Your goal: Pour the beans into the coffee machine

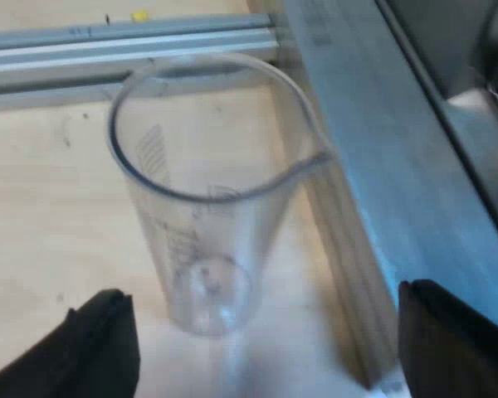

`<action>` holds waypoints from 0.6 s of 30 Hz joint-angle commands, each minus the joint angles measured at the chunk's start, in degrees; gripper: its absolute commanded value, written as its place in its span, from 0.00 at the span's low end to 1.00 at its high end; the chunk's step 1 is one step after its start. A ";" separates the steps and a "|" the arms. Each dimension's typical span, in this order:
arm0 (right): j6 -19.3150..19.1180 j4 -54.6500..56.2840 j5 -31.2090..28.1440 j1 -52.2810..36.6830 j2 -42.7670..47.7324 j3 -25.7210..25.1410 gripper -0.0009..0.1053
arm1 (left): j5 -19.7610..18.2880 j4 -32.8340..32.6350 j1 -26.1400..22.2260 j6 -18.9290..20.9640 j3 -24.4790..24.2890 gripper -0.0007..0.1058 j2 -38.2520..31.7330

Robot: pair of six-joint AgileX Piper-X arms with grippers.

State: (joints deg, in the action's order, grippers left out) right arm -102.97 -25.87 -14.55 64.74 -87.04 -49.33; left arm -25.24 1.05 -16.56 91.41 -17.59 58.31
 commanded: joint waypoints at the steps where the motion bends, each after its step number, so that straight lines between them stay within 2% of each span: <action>1: -0.09 3.09 0.38 -0.27 2.25 -0.01 0.72 | 0.85 -4.86 0.21 -0.20 -0.30 0.64 -4.42; 7: 0.46 11.47 1.61 -0.27 8.33 -0.01 0.72 | 1.44 -15.74 0.21 -0.20 -0.72 0.64 -17.59; 10: 2.39 14.73 3.85 -0.27 10.64 -0.01 0.72 | 1.78 -22.77 0.77 -0.20 -2.00 0.64 -23.51; 11: 4.28 18.09 6.13 0.03 13.09 -0.01 0.72 | 2.48 -24.92 1.48 -0.20 -2.65 0.64 -26.05; 15: 5.16 23.08 6.74 0.99 17.18 -0.01 0.72 | 2.86 -29.99 4.40 -0.20 -5.68 0.64 -33.49; 18: 5.31 26.34 6.85 1.61 20.60 -0.01 0.72 | 3.16 -33.02 5.96 -0.20 -8.18 0.64 -36.43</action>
State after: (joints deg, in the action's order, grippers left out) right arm -98.07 -3.62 -8.38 65.59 -70.57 -49.33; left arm -22.55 -30.46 -11.34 91.31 -24.44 22.96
